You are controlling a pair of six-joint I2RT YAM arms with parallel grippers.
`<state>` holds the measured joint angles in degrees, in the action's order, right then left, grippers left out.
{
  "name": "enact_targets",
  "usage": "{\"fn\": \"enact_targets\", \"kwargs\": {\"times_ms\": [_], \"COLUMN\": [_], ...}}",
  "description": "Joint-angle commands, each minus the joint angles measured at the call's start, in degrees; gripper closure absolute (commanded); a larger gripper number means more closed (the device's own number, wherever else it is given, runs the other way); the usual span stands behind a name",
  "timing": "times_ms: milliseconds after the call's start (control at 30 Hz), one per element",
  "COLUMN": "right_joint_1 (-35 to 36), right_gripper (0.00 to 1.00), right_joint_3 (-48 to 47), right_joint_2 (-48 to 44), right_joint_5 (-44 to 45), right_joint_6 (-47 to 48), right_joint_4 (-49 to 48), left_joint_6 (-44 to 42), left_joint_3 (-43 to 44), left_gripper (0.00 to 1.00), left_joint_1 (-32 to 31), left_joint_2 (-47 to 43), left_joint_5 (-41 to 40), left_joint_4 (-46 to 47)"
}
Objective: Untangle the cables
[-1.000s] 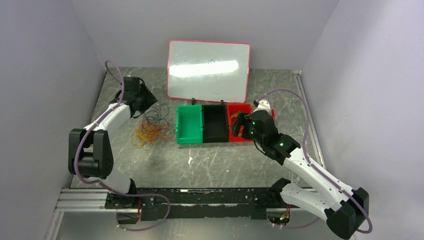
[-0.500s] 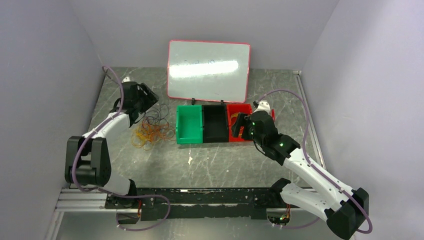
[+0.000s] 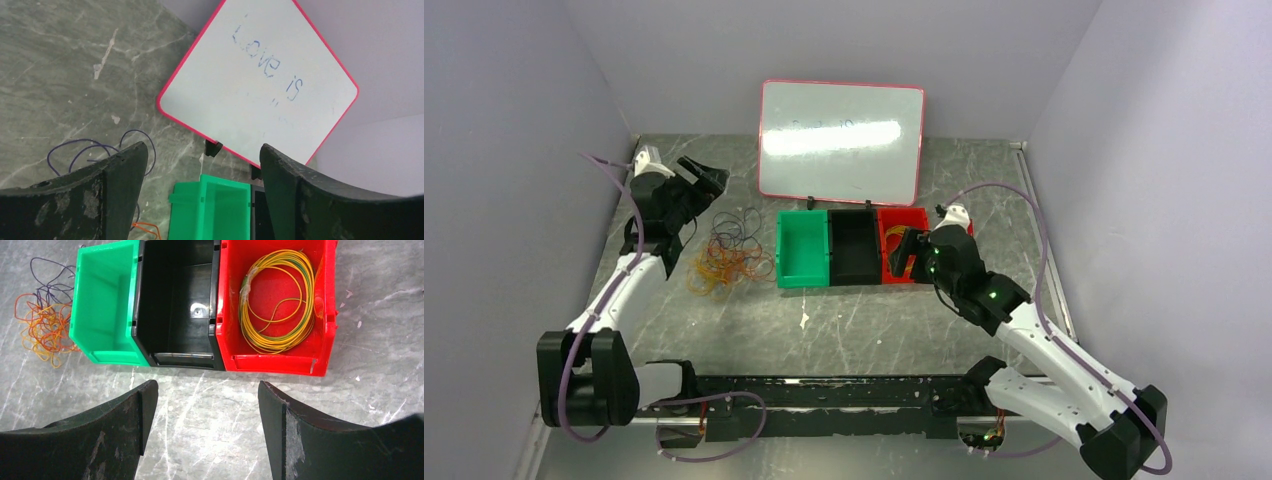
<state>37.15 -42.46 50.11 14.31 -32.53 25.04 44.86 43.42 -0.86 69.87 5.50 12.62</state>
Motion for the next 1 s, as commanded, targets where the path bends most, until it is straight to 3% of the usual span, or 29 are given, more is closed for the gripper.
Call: {"fn": "enact_targets", "kwargs": {"times_ms": [0, 167, 467, 633, 767, 967], "right_joint_1": [0.14, 0.14, 0.17, 0.12, 0.13, 0.14], "right_gripper": [0.23, 0.23, 0.23, 0.23, 0.23, 0.23], "right_joint_3": [0.91, 1.40, 1.81, 1.42, 1.74, 2.09], "right_joint_2": [-1.62, -2.57, -2.77, -2.37, -2.83, -3.33], "right_joint_5": [-0.53, -0.24, -0.42, -0.58, -0.65, -0.37], "right_joint_6": [-0.78, -1.20, -1.40, -1.31, -1.56, -1.59], "right_joint_4": [1.16, 1.81, 1.77, 1.83, 1.88, 2.59], "left_joint_6": [0.07, 0.77, 1.70, 4.03, 4.31, 4.70], "left_joint_3": [0.24, -1.20, -2.38, -7.22, -6.33, -5.82], "left_gripper": [0.13, 0.14, 0.16, 0.19, 0.26, 0.26], "left_joint_1": [1.62, 1.90, 2.06, 2.53, 2.71, 2.71], "left_joint_2": [0.47, 0.50, 2.41, 3.68, 6.99, 10.16], "left_joint_5": [9.49, 13.02, 11.43, 12.33, 12.10, 10.22], "left_joint_4": [4.96, 8.34, 7.35, 14.58, 11.83, 9.57]}}
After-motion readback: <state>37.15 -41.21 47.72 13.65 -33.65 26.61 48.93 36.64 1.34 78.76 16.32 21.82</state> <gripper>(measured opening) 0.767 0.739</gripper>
